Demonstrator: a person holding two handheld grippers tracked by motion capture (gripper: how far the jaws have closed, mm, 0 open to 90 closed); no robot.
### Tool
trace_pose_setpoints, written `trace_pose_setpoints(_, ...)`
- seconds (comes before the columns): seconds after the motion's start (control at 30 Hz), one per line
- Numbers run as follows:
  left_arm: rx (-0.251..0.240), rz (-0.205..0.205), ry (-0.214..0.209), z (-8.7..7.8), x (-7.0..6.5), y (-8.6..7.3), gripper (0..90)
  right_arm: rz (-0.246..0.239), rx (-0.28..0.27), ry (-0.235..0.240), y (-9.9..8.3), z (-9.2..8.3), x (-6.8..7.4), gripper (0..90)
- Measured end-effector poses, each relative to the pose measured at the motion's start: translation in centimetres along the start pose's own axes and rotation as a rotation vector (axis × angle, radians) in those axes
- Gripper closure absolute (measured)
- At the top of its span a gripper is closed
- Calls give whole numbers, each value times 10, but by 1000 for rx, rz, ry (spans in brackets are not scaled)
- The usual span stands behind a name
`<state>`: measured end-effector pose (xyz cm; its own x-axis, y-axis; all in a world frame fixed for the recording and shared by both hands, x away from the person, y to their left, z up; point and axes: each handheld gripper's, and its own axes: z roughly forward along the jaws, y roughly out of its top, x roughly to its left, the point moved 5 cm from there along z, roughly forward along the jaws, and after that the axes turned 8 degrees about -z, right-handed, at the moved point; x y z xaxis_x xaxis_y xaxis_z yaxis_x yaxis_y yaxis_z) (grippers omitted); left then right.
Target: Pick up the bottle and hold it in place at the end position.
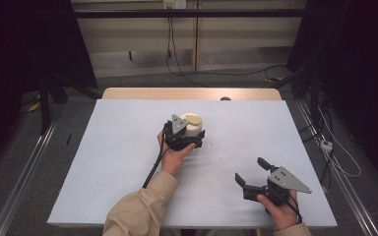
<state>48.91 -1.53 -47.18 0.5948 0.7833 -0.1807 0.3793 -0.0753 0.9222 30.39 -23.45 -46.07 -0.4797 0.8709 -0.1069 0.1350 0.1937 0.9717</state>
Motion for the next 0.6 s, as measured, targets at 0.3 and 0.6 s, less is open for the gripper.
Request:
trace_pose_setpoints(0.3,5,5,1,-1,1,-1,50,-5,8,12,1,5,2,54)
trace_pose_setpoints(0.6,-11,-18,-2,-4,2,-5,50,-10,17,19,1,10,2,55)
